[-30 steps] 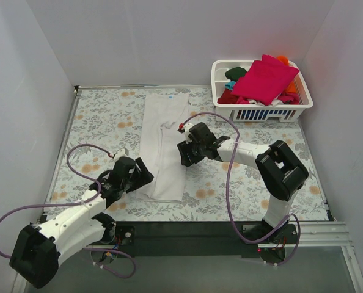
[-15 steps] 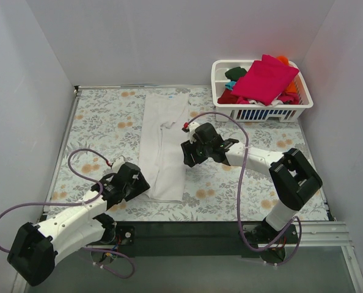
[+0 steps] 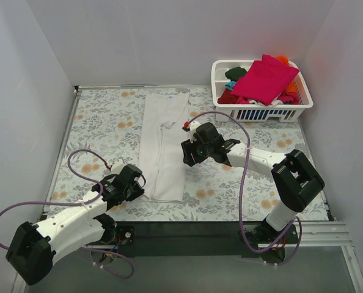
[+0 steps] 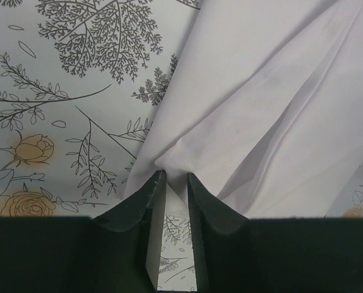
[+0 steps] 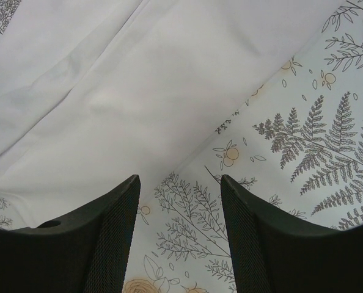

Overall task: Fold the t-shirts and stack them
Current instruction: Fold the tshirt

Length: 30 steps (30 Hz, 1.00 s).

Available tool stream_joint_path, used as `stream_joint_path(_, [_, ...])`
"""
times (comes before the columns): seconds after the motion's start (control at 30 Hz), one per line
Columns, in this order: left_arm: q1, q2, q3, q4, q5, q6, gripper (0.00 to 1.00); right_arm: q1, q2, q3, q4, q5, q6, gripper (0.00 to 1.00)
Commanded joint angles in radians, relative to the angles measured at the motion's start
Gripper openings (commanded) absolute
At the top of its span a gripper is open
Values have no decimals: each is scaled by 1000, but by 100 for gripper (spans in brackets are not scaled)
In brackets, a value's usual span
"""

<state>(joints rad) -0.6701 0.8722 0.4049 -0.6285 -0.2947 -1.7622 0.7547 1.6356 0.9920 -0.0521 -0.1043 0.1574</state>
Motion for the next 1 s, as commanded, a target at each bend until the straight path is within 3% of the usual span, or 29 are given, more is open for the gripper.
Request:
stream_joint_path(0.0, [-5,-19,17,-5,-14,-2,21,3,-2,-1,34,-11,-5,50])
stream_joint_path(0.33, [-22,-10,60,79,9,120,0,3,-17,-7,31,-5,-2,51])
stream_joint_path(0.97, [-342,221,166,141,-107,208,0,3,30,19,11,-8,-1,51])
